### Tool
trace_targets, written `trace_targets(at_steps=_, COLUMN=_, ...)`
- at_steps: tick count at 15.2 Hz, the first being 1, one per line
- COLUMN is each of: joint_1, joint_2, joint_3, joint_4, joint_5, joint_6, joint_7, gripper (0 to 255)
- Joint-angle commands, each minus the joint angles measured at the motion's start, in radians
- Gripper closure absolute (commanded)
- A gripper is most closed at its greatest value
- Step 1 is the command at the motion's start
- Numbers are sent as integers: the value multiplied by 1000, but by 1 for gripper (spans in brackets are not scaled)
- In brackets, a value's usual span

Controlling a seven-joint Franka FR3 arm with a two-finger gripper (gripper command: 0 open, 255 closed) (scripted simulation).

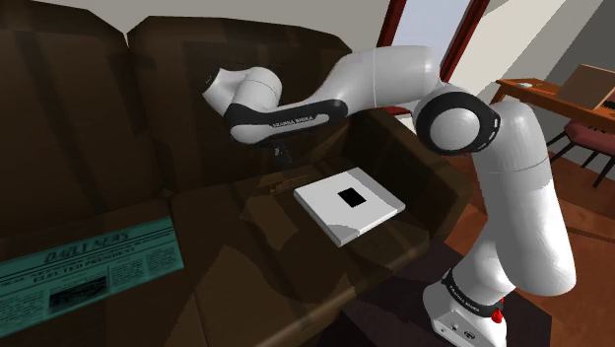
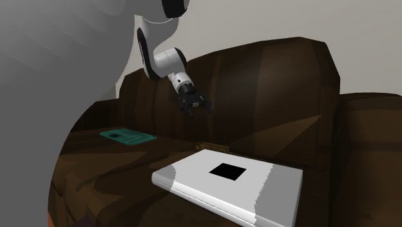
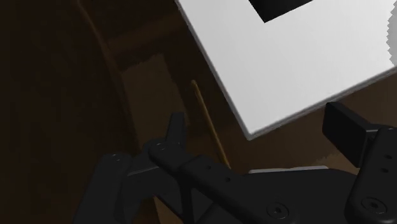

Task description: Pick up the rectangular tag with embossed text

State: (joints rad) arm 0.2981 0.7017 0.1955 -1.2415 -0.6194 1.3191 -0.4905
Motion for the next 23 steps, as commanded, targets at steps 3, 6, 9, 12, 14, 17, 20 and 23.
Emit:
trace_targets(at_steps=3, joint_1=68, joint_2=175, joint_3=-15, joint_4=147, joint_5=-100, joint_6=-25, joint_7=-108, gripper=0)
trace_targets(at_steps=6, joint_1=121, joint_2=305, joint_3=-27, joint_4=261, joint_5=-169, joint_6=-38, joint_7=-191, gripper=0)
trace_targets(at_steps=9, joint_1=152, joint_2=399, joint_3=-29, joint_4=337, joint_5=-217, joint_6=-40, joint_7=-242, gripper=0)
trace_targets(at_steps=12, joint_1=148, joint_2=427, joint_3=-22, joint_4=348, joint_5=-223, joint_6=-28, joint_7=-230, gripper=0)
trace_targets(at_steps=14, joint_1=148, joint_2=446, joint_3=-22, joint_4=356, joint_5=-224, joint_6=-20, joint_7=-224, gripper=0)
trace_targets(at_steps=17, joint_1=148, joint_2=462, joint_3=-23, joint_4=364, joint_5=-224, joint_6=-14, joint_7=-219, gripper=0)
trace_targets(at_steps=20, joint_1=150, joint_2=469, joint_3=-24, joint_4=377, joint_5=-225, joint_6=-18, joint_7=-224, gripper=255)
trace_targets(at_steps=23, joint_1=149, joint_2=466, joint_3=-23, joint_4=371, joint_5=-225, joint_6=-16, joint_7=-221, gripper=255)
